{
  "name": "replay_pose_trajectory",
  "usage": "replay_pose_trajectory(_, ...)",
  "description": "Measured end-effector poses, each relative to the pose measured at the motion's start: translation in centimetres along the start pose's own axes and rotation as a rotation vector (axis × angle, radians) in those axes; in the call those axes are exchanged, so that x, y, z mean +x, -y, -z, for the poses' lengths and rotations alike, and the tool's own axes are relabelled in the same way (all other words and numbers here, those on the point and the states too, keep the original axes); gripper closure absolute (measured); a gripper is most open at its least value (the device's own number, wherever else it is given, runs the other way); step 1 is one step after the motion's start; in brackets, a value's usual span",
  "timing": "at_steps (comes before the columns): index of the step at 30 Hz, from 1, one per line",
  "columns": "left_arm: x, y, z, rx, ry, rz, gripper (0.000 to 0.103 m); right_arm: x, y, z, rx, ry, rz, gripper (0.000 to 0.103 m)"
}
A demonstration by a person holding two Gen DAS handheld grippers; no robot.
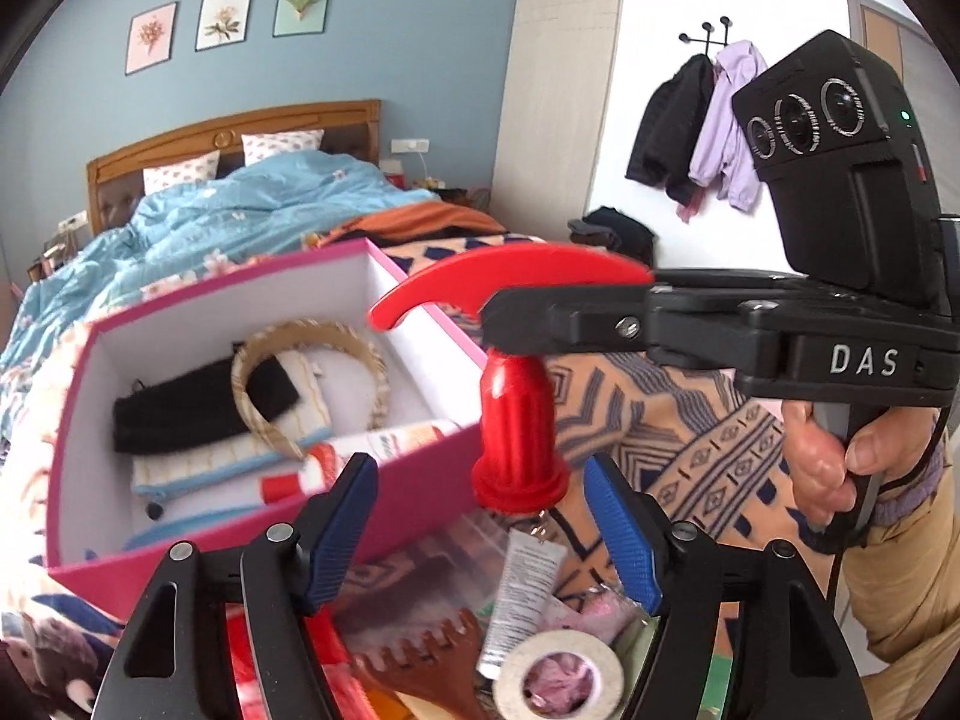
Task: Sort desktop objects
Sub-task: 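Lift the spray bottle with the right gripper and carry it over the pink box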
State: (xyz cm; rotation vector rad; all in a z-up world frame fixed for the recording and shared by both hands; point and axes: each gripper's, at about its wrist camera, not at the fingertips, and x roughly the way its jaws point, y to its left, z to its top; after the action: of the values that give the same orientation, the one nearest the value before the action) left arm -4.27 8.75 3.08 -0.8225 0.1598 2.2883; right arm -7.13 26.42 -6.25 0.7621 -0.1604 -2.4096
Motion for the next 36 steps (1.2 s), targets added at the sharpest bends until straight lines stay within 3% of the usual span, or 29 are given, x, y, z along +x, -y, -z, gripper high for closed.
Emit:
replay_pose_trajectory(10,1.8,-3.6,-2.5,-0.065,-0.020,0.012,0.062,2.8,0.3,-3.8,0.015,0.003,-0.048,0.088)
replay_pose_trajectory(13,2.3,-4.0,-2.9,-0.063,-0.024,-0.009,0.066,3.5,0.7,-4.4,0.025,-0.005,-0.048,0.088)
replay_pose_trajectory(36,7.9,-7.4,-5.1,-0.111,-0.145,-0.066,0.066,9.0,6.0,-6.7,0.140,-0.095,-0.036,0.088)
